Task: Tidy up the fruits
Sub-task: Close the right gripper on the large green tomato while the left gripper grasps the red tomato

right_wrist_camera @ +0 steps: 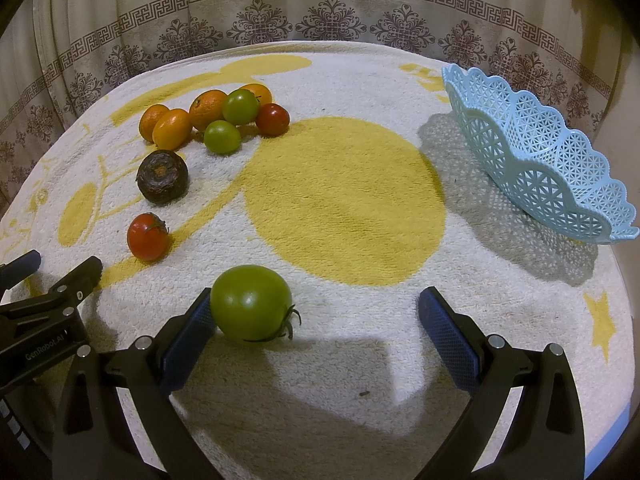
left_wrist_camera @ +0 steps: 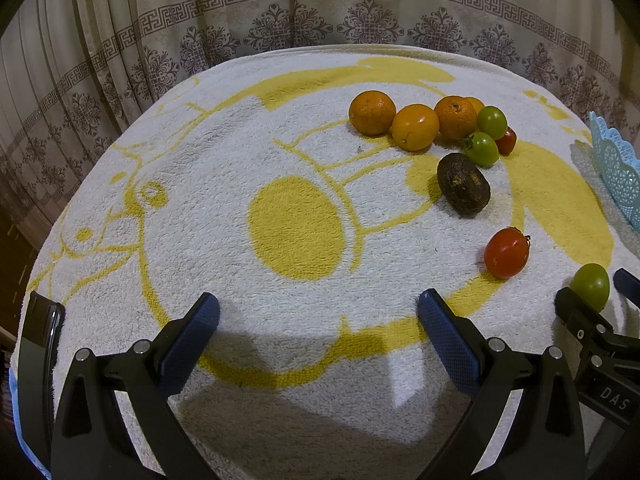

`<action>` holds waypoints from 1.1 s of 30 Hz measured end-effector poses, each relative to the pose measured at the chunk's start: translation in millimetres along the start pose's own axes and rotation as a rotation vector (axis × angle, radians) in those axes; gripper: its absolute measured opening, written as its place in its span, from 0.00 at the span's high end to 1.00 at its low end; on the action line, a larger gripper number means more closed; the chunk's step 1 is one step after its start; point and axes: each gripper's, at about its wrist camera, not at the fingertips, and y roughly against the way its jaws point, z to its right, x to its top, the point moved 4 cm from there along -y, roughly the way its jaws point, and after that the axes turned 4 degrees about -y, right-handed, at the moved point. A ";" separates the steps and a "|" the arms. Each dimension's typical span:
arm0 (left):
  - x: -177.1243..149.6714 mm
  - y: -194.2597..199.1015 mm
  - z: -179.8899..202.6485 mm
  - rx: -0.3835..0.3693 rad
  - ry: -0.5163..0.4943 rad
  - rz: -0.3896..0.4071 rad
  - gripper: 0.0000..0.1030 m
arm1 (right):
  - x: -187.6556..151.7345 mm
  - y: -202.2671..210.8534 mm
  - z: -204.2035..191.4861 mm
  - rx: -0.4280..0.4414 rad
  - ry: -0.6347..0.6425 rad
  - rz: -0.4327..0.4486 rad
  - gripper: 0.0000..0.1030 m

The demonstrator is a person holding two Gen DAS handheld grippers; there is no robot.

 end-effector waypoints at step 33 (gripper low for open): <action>10.0 26.6 7.0 -0.024 -0.072 0.103 0.05 | 4.7 20.7 10.3 0.278 0.035 -0.007 0.46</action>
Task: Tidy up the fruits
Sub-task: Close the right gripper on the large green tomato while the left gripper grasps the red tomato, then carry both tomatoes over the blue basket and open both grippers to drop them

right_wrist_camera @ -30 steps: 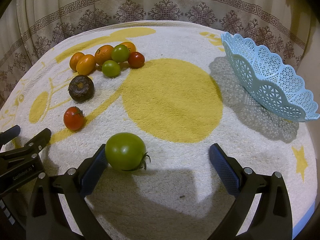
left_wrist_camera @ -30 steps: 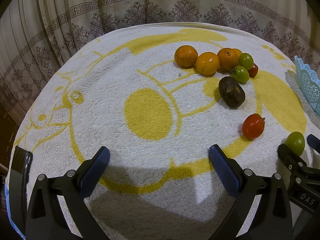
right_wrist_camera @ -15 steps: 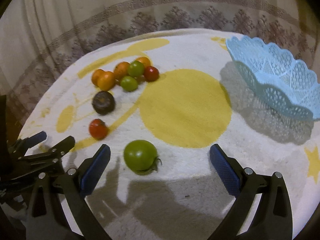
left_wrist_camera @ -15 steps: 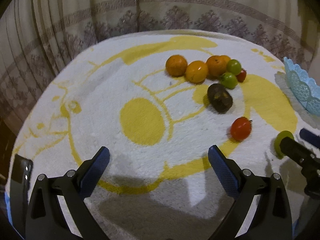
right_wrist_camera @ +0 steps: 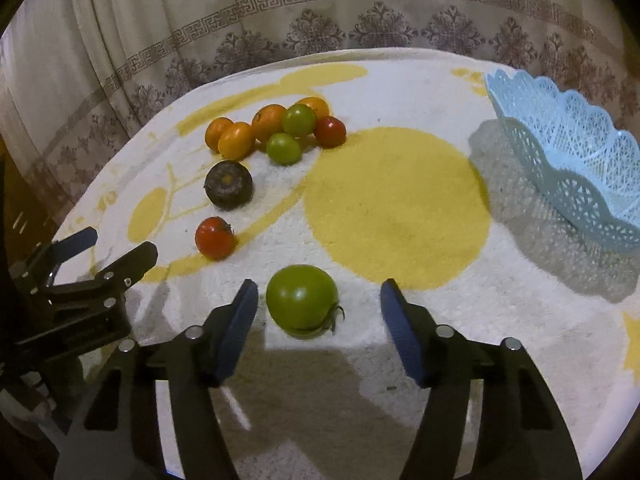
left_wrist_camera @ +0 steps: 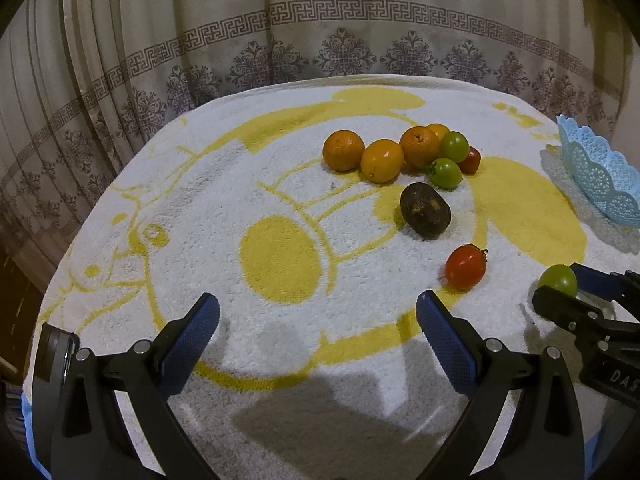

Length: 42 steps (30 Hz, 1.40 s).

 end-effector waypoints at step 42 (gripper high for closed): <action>21.1 -17.4 68.4 -0.273 -0.039 -0.047 0.73 | 30.7 49.3 33.2 -0.014 -0.106 0.131 0.66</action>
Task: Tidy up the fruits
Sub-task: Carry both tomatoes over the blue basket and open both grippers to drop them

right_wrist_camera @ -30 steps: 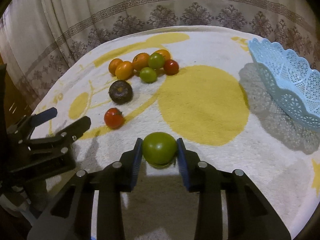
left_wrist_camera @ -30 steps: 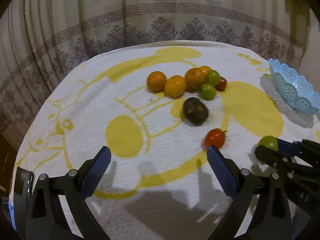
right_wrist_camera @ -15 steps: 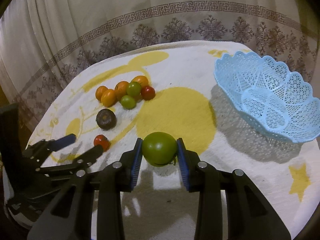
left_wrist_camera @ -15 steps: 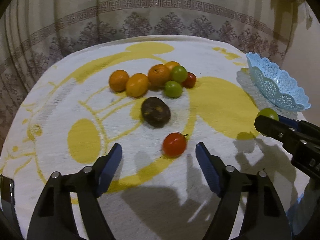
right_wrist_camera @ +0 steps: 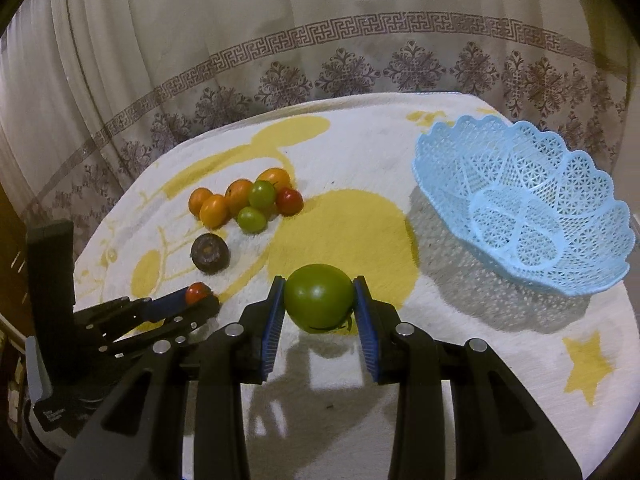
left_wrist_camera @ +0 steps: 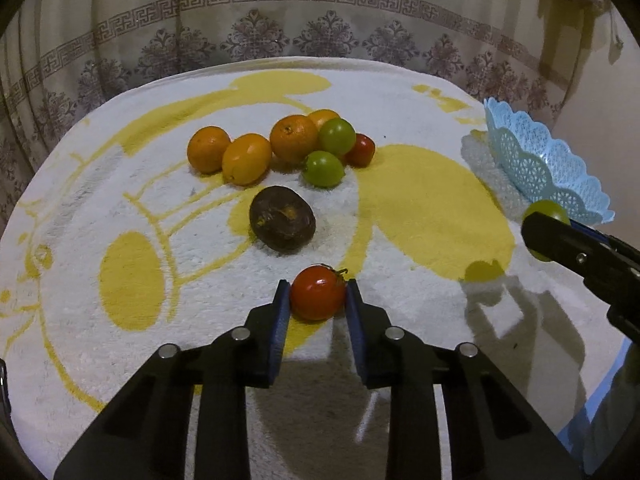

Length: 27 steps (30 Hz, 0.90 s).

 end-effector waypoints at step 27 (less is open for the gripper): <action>96.5 61.2 95.1 -0.135 -0.117 0.241 0.73 | 56.2 75.7 100.6 -0.146 -0.221 0.225 0.66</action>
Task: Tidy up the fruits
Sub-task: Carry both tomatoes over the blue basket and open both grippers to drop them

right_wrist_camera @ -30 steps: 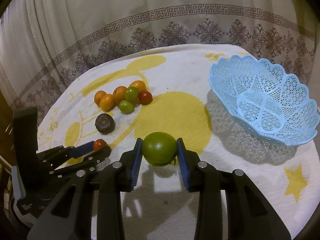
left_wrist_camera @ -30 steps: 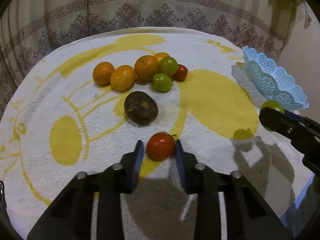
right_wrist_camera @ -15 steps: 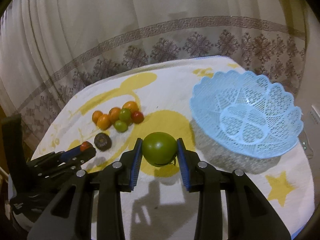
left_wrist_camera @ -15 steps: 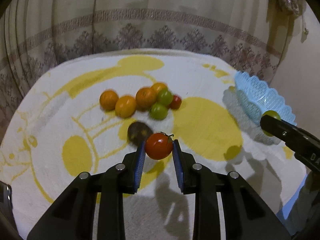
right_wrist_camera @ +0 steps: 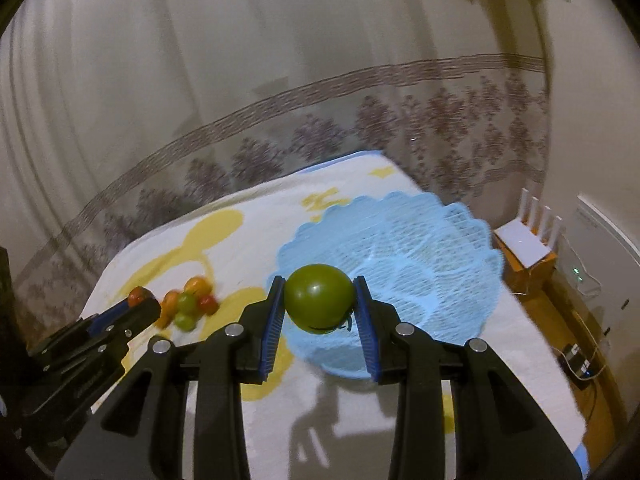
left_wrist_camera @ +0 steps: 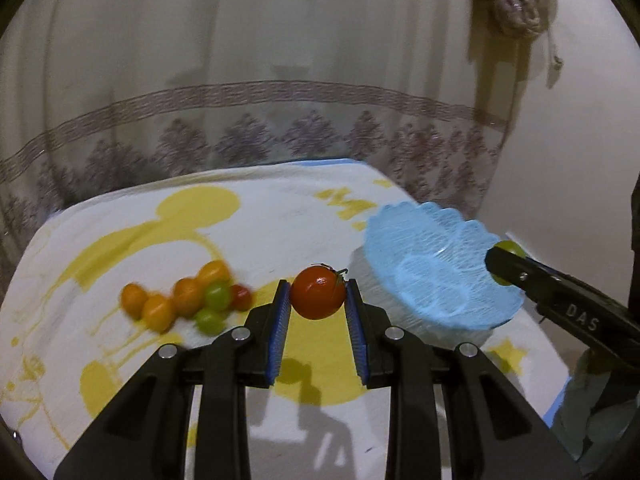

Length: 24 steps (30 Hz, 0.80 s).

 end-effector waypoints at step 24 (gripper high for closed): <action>24.0 -68.2 66.0 -0.147 -0.067 -0.055 0.73 | 6.5 -24.9 46.9 -0.112 -0.058 -0.003 0.66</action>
